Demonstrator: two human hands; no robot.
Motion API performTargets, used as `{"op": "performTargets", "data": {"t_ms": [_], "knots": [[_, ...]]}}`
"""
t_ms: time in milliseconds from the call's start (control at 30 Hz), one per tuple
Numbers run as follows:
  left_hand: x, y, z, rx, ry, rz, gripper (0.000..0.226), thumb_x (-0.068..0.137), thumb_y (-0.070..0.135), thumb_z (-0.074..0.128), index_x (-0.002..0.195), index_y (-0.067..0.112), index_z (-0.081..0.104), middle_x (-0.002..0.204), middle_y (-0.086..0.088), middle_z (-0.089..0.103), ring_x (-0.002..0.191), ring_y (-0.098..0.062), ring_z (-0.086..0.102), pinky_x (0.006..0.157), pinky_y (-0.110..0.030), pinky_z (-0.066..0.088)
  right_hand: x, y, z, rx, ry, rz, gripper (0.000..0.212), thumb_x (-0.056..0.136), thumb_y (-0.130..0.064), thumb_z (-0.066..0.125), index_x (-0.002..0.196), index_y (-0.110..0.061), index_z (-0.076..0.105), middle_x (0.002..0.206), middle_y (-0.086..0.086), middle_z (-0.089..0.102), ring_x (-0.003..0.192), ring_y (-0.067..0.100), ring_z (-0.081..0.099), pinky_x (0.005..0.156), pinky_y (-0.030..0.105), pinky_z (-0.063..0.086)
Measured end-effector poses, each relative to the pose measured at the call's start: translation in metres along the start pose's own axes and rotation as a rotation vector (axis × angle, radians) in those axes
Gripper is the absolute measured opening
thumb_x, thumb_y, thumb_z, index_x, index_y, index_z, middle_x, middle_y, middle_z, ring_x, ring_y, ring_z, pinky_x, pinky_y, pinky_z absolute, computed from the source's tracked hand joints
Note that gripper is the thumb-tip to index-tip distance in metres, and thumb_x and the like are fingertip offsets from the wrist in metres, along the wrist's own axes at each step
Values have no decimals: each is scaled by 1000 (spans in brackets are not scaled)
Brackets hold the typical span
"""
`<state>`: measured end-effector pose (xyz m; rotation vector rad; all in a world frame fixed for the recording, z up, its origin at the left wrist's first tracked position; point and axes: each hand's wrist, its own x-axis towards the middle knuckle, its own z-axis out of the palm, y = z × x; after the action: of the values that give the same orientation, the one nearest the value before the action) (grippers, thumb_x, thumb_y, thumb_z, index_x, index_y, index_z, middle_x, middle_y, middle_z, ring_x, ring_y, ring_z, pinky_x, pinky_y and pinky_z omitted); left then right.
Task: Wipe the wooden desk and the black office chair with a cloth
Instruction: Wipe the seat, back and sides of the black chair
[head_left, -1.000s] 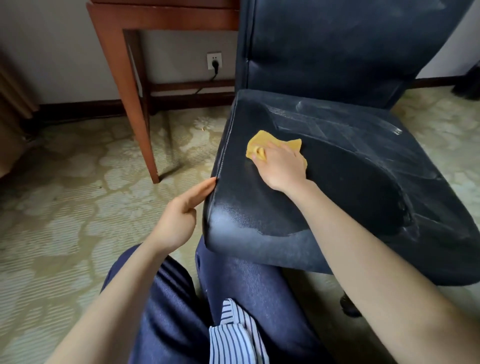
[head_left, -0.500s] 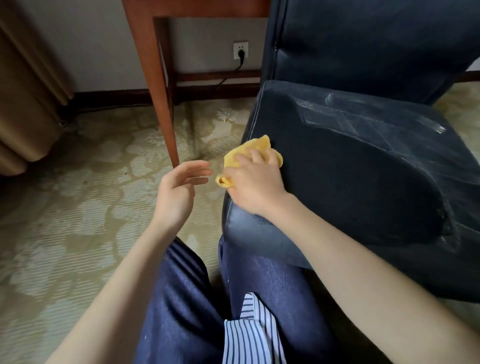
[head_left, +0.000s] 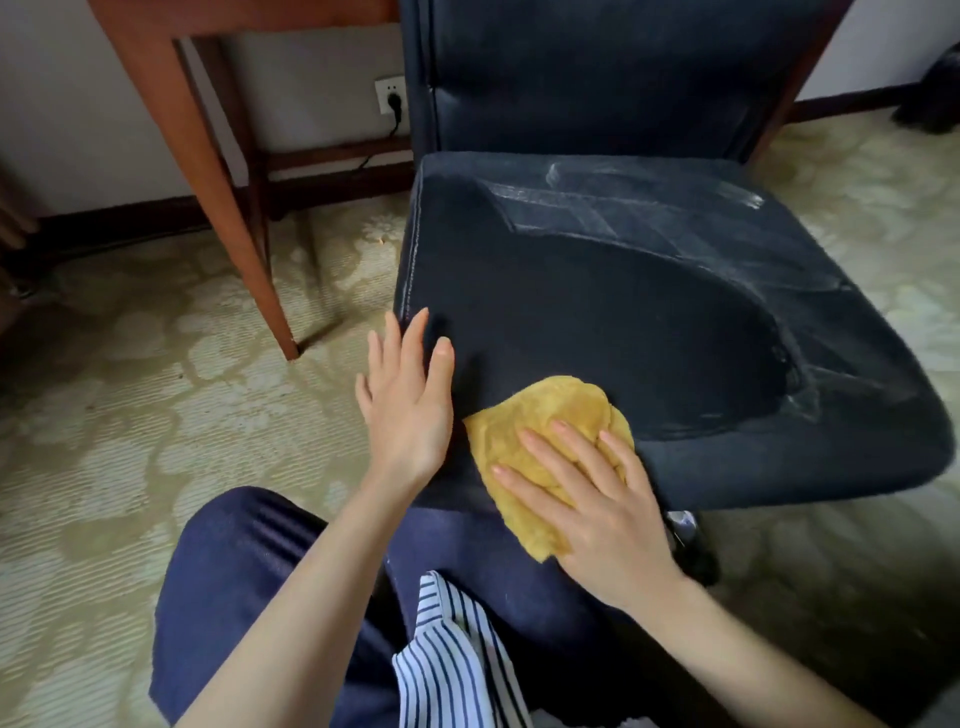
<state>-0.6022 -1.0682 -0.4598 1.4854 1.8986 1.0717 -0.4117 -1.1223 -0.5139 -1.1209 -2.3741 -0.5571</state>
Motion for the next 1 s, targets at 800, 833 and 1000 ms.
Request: {"op": "performTargets", "data": {"t_ms": [800,833,1000], "knots": [[12,-12,-6,-252,-127,97,59,88,58,8,142,46,28,158,17,3,141,4,-11,114,-39,-14,98,72,-13,195,-348,530,44,98,-43,41,141,-31,42,150,-5,37,138,23,28,112,44,15],[14,-11,-12,-367,-170,72,58,90,58,8,142,43,29,157,18,6,141,7,-9,114,-36,-15,110,62,-7,208,-365,491,44,99,-44,40,141,-32,40,151,-6,35,139,23,26,113,45,15],[16,-23,-38,-693,-81,-111,55,101,48,8,142,27,38,132,32,37,107,35,29,101,-1,15,153,7,13,193,-444,268,43,98,-51,33,141,-48,33,155,-7,25,142,22,16,112,45,12]]}}
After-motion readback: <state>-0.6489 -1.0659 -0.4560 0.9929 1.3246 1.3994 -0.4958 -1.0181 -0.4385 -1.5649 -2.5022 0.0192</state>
